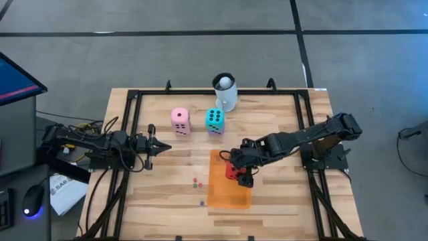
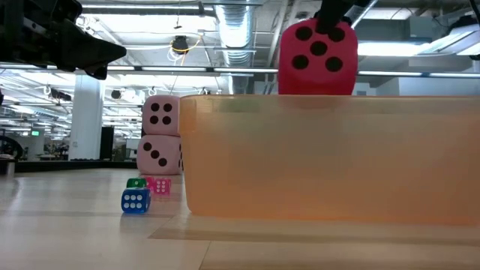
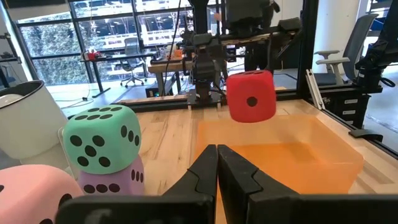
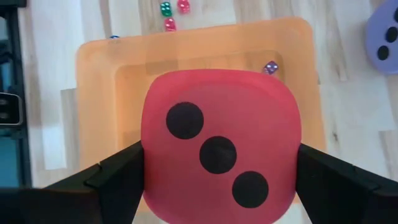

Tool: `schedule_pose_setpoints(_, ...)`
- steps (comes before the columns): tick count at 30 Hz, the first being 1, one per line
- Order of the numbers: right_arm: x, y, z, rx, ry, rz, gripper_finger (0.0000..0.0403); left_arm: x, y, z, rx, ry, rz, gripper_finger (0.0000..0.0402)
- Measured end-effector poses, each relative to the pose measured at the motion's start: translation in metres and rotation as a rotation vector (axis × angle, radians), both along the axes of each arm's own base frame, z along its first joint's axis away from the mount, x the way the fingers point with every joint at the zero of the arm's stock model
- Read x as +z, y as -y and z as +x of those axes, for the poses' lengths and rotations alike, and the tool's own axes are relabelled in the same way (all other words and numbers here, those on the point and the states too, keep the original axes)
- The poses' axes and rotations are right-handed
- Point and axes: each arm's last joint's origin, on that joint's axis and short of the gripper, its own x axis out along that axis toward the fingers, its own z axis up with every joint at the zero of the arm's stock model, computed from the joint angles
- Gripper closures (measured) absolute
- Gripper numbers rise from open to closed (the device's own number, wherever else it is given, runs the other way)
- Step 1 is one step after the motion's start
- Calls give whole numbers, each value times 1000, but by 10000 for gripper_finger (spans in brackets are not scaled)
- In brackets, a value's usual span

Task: Pick & Place Dice
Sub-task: Put the large red dice into the orange bin

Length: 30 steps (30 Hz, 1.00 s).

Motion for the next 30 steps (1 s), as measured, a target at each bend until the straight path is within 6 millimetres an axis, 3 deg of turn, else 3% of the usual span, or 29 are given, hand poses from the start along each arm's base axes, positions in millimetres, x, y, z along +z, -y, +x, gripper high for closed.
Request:
schedule_pose_setpoints(13,0,-34,-6,0,47,30,58,0,0,0,0,0,0,402)
schedule_pose_setpoints(21,-43,-52,12,51,-57,-25,58,0,0,0,1,-3,0,402)
schedule_pose_setpoints(30,-72,-57,23,77,-130,-30,60,-3,0,2,0,-31,4,402)
